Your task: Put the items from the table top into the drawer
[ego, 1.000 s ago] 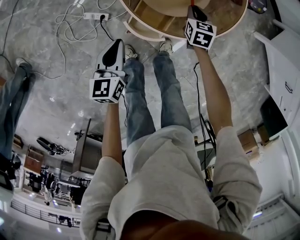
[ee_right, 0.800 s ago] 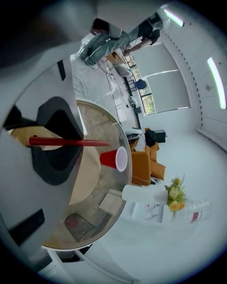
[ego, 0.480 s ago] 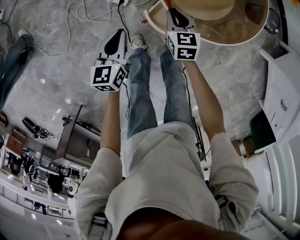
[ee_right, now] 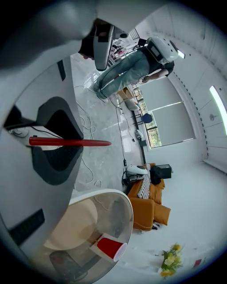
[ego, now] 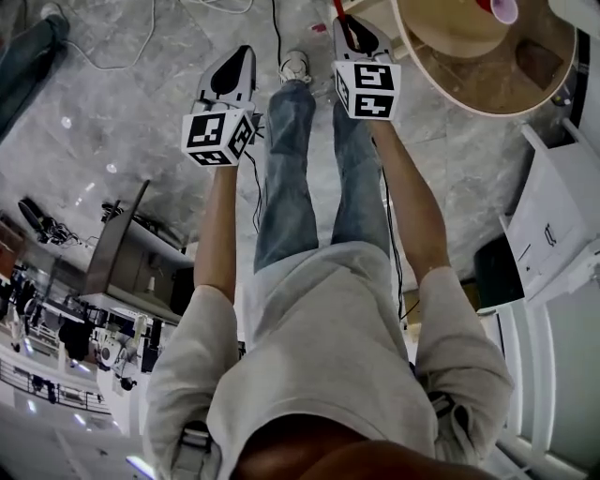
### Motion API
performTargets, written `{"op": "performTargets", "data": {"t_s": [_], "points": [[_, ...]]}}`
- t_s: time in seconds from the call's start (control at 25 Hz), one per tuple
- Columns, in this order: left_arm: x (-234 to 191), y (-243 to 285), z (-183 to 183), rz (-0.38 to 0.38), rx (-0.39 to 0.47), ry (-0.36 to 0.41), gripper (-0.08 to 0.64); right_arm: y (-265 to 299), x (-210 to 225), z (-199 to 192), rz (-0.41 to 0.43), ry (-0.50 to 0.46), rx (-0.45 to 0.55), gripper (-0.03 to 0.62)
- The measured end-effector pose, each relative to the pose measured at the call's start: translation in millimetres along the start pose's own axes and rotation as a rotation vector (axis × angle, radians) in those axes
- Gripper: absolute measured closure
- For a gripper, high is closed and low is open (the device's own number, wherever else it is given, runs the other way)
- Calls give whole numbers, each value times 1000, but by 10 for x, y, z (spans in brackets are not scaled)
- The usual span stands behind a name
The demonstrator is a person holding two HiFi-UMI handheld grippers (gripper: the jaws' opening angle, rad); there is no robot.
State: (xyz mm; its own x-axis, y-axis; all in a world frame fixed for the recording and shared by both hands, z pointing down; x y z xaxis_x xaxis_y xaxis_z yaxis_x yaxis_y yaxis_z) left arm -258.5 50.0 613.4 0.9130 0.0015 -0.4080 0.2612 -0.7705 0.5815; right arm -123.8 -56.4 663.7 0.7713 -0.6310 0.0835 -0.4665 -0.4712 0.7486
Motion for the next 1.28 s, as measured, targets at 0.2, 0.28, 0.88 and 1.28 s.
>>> {"op": "performTargets", "data": {"t_s": [0.2,0.28,0.88,1.28], "points": [[-258,171,-265,-8,-36,-21,545,323,-179,-269,13,-1,-49,526],[-315,335,-407,-23,-54,-18,545,452,-176,-442,8,4,-71,526],[-300,1829,-1461,-101,-149,71,545,1466,928,-2424,-84,-11,-297,526],[-253,2483,-1733,-138,-145,129,545,2041,1156,-3192,-48,-96,-446,526]]}}
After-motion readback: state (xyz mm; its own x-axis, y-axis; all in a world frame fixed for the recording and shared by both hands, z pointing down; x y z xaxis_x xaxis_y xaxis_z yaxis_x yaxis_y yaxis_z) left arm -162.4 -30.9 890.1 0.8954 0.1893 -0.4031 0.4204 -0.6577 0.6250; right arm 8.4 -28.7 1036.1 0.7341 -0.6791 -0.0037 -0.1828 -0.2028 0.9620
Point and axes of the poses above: the fingertips, and each gripper's own axes: y forward along the fingers, x to its right, z out of its top, the point moved 1 cm from there along -y, backward along the fingers, and after that the axes turned 7 degrees about -z, right-handed, at the moved point
